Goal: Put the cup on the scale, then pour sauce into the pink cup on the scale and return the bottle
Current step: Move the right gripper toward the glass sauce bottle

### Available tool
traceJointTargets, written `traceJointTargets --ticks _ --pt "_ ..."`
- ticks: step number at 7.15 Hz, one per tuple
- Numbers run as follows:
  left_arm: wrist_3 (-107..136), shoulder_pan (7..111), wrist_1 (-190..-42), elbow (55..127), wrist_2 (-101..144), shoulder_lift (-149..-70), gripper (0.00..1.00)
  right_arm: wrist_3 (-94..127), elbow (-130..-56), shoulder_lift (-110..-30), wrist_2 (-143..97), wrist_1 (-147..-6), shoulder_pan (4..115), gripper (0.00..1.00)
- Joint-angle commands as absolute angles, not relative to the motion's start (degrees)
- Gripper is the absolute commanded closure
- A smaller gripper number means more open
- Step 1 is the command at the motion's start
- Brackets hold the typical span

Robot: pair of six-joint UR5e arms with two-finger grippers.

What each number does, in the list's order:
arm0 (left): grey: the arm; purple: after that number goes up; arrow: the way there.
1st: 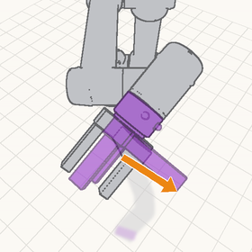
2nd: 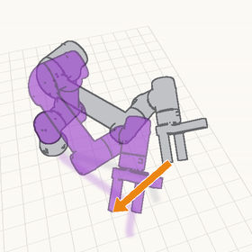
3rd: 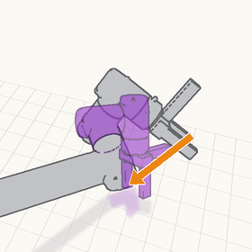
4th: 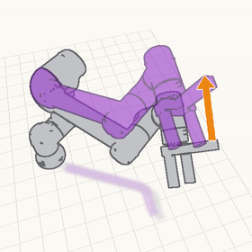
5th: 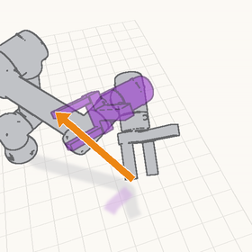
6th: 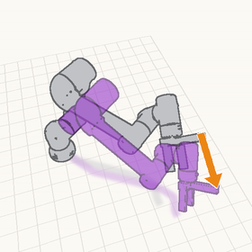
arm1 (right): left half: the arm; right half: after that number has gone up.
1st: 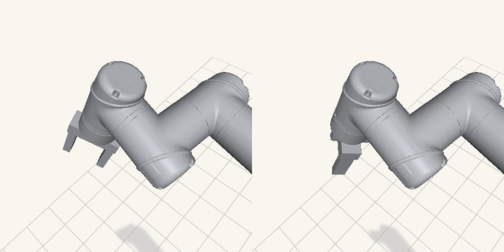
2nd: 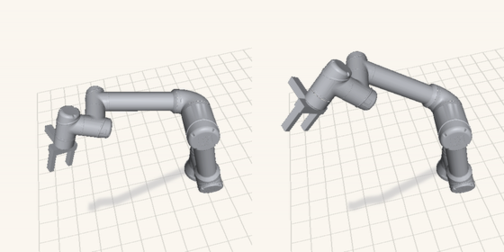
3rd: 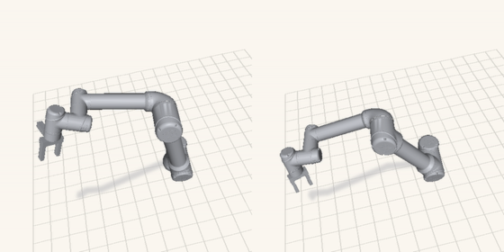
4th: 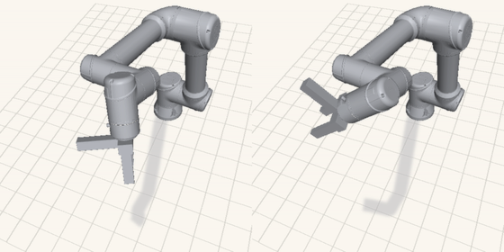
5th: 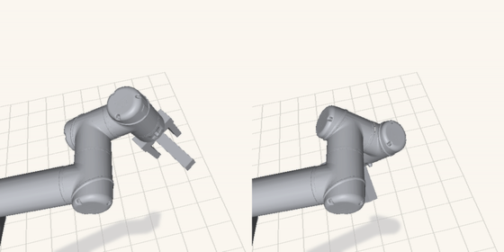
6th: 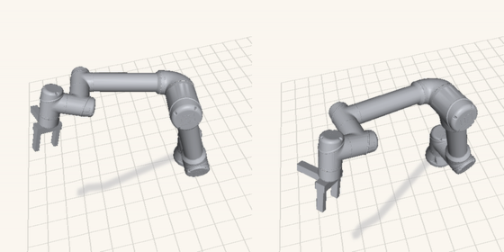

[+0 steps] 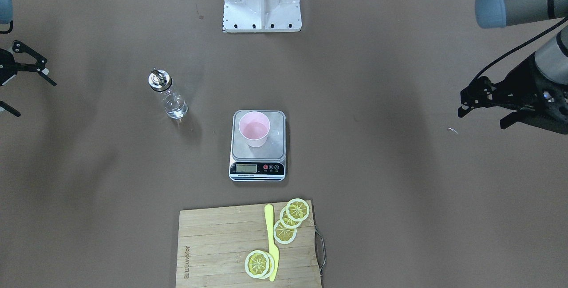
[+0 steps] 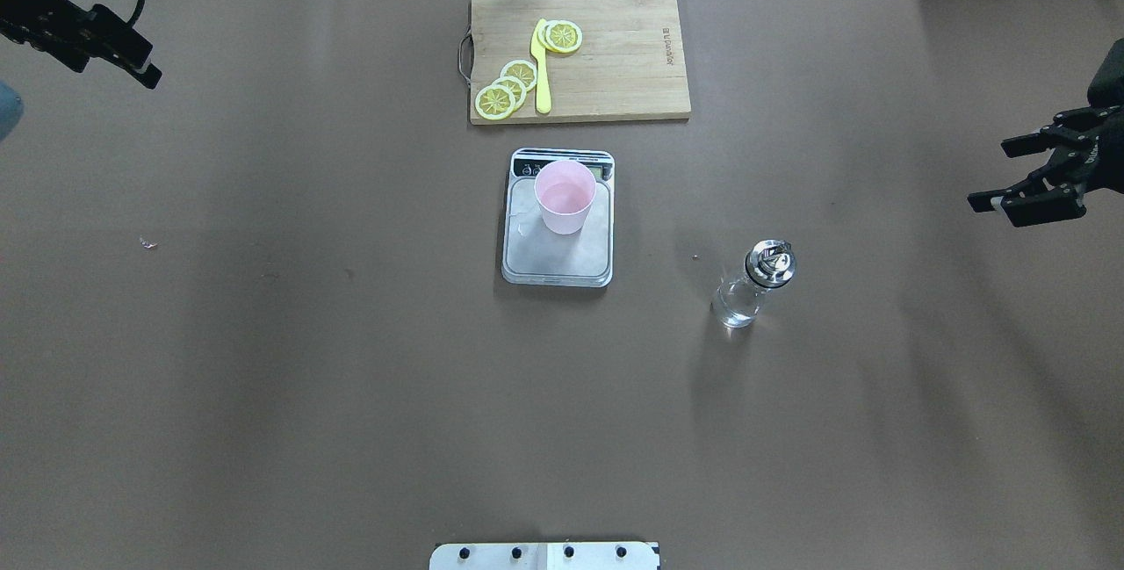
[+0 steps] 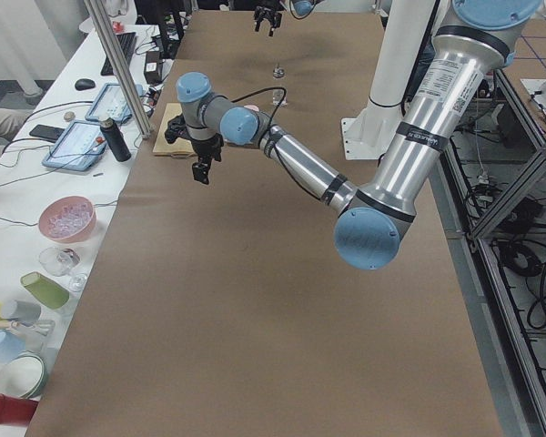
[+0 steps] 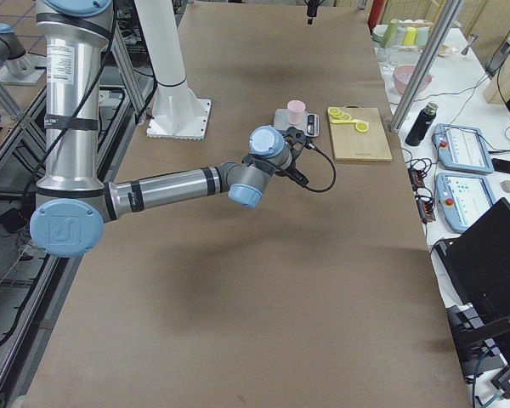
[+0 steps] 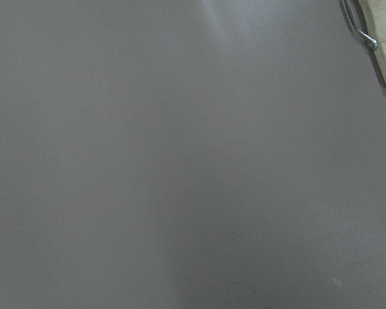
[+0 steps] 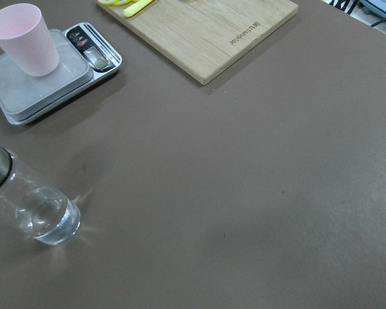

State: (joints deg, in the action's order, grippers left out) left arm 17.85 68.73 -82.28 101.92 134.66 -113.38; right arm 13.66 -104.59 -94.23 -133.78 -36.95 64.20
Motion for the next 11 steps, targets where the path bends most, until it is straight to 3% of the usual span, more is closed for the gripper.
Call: traceJointTargets --ticks 1,6,11 --pt "17.75 68.73 -82.88 101.95 134.65 -112.51 0.02 17.74 -104.5 -93.61 -131.68 -33.06 60.75 0.0" --pt "17.4 68.82 -82.62 101.78 134.65 -112.41 0.02 22.32 -104.5 -94.22 -126.48 -21.11 54.69 0.0" --pt "17.4 68.99 -82.36 101.69 134.65 -112.41 0.02 22.33 -104.24 -94.92 -113.24 -16.96 41.07 0.0"
